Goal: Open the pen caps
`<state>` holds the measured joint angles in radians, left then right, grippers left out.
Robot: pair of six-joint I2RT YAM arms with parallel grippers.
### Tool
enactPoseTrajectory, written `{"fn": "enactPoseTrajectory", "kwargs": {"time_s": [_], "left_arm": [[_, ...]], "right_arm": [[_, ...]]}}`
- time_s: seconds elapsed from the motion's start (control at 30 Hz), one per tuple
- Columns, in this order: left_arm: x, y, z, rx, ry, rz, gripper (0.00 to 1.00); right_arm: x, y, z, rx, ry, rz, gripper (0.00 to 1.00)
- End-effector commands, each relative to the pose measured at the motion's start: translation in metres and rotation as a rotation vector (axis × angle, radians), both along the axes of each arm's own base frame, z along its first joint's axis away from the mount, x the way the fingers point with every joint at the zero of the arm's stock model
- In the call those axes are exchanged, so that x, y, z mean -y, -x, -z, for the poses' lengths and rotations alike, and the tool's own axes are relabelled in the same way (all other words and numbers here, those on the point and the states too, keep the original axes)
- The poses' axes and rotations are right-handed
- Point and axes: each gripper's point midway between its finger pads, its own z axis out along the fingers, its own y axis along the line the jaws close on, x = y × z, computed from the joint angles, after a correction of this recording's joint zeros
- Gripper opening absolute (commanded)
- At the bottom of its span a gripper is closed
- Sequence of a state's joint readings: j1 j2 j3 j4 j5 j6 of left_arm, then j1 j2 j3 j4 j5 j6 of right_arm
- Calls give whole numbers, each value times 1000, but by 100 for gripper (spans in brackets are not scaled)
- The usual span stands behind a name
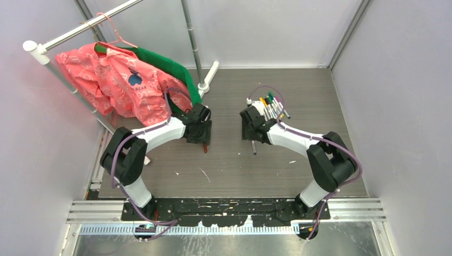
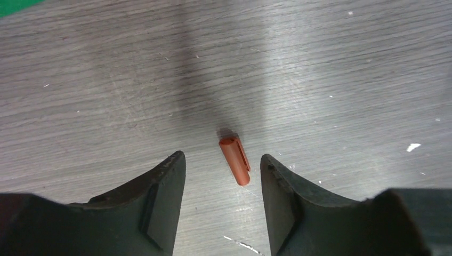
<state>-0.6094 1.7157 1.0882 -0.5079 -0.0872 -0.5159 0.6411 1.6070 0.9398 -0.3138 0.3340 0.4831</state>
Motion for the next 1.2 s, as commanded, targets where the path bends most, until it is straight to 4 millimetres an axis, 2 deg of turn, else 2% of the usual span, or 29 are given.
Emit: {"fn": "enactPoseTrajectory", "kwargs": {"time_s": [0.0,0.1,0.23,0.43,0.63,0.9,1.17], "left_arm": [[8,-14,-47,115,62,-2,57],[9,-14,-57,136,83,-8,62],[13,-14,-69,165,132,-12,68],[26,-15,-81,203,229,-11,71],[29,-18,-88,230,267,-19,71],[31,-18,-88,238,278,-20,70],[31,-19,-82,227,275,-22,70]], "right_arm": [[10,-33,-49,116,-26,41,54],[21,-45,-57,129,-34,67,54],[38,-64,-57,117,-45,105,55],[58,-87,-31,70,12,119,54],[65,-106,-10,53,24,125,52],[71,-114,1,39,32,143,51],[76,-114,16,-16,37,153,47]]}}
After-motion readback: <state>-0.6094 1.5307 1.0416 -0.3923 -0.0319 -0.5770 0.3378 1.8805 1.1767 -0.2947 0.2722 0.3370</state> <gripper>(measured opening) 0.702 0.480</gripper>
